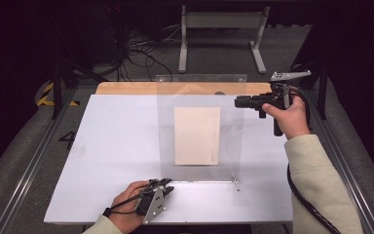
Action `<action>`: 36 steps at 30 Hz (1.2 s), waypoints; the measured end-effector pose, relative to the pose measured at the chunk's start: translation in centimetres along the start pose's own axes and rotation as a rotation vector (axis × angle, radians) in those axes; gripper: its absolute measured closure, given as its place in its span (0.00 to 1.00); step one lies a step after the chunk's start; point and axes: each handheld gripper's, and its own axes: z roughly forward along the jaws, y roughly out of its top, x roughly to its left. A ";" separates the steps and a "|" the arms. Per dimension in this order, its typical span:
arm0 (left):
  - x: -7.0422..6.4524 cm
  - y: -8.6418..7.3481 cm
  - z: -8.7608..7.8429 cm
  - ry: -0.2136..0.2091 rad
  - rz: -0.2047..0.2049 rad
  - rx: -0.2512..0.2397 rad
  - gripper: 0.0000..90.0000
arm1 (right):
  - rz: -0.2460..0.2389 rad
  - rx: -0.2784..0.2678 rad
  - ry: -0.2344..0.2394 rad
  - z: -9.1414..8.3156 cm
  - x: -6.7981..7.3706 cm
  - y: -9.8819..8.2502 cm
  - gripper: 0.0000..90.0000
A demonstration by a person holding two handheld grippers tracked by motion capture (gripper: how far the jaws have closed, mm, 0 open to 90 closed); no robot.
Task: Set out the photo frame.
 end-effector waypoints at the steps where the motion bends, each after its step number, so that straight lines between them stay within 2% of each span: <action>1: 0.1 0.0 -0.1 -0.019 -0.033 -0.008 0.73 | -0.004 0.008 0.008 -0.5 0.2 -0.2 0.82; 5: 0.8 0.1 -0.7 -0.078 -0.113 -0.038 0.67 | -0.018 0.012 0.030 -1.8 0.5 -1.2 0.84; 7: 1.1 0.0 -0.8 -0.092 -0.131 -0.047 0.65 | -0.008 0.000 0.058 -2.3 0.6 -1.6 0.85; 8: 1.2 -0.2 -0.9 -0.105 -0.158 -0.058 0.65 | -0.007 -0.012 0.071 -2.6 0.8 -2.0 0.86; 9: 1.2 -0.2 -0.9 -0.105 -0.158 -0.058 0.65 | -0.007 -0.012 0.071 -2.6 0.8 -2.0 0.86; 12: 1.3 -0.4 -1.1 -0.158 -0.190 -0.079 0.64 | -0.006 -0.016 0.082 -3.2 1.5 -2.2 0.88; 13: 1.4 -0.5 -1.2 -0.206 -0.223 -0.106 0.62 | -0.013 -0.010 0.088 -3.4 2.0 -2.2 0.89; 14: 1.4 -0.5 -1.2 -0.206 -0.223 -0.106 0.61 | -0.013 -0.010 0.088 -3.4 2.0 -2.2 0.89; 15: 1.4 -0.5 -1.3 -0.233 -0.251 -0.127 0.61 | -0.022 -0.005 0.088 -3.6 2.3 -2.1 0.89; 16: 1.6 -0.6 -1.6 -0.276 -0.308 -0.155 0.59 | -0.033 0.001 0.092 -3.8 2.7 -2.0 0.90; 18: 2.1 -0.8 -2.1 -0.311 -0.366 -0.205 0.57 | -0.063 0.009 0.108 -4.1 3.6 -1.8 0.91; 20: 2.6 -1.1 -2.5 -0.321 -0.416 -0.243 0.57 | -0.097 0.019 0.114 -4.4 4.7 -1.5 0.91; 22: 2.7 -1.2 -2.6 -0.320 -0.408 -0.228 0.61 | -0.140 0.025 0.130 -4.6 6.0 -1.2 0.93; 26: 2.1 -1.2 -2.0 -0.368 -0.396 -0.191 0.69 | -0.224 0.034 0.147 -4.9 8.1 -0.7 0.93; 27: 2.1 -1.2 -2.0 -0.368 -0.396 -0.191 0.71 | -0.224 0.034 0.147 -4.9 8.1 -0.7 0.93; 28: 2.0 -1.1 -1.9 -0.377 -0.398 -0.187 0.71 | -0.276 0.045 0.145 -5.1 9.7 -0.5 0.93; 29: 2.0 -1.2 -1.8 -0.389 -0.396 -0.181 0.72 | -0.294 0.051 0.144 -5.1 10.2 -0.5 0.93; 31: 1.9 -1.2 -1.7 -0.413 -0.402 -0.175 0.75 | -0.327 0.054 0.145 -5.2 11.0 -0.4 0.93; 32: 1.9 -1.2 -1.7 -0.413 -0.402 -0.175 0.76 | -0.327 0.054 0.145 -5.2 11.0 -0.4 0.93; 34: 1.7 -1.2 -1.4 -0.447 -0.400 -0.152 0.77 | -0.368 0.061 0.145 -5.2 12.0 -0.3 0.93; 36: 1.4 -1.1 -1.2 -0.470 -0.392 -0.134 0.78 | -0.385 0.062 0.149 -5.1 12.7 -0.2 0.93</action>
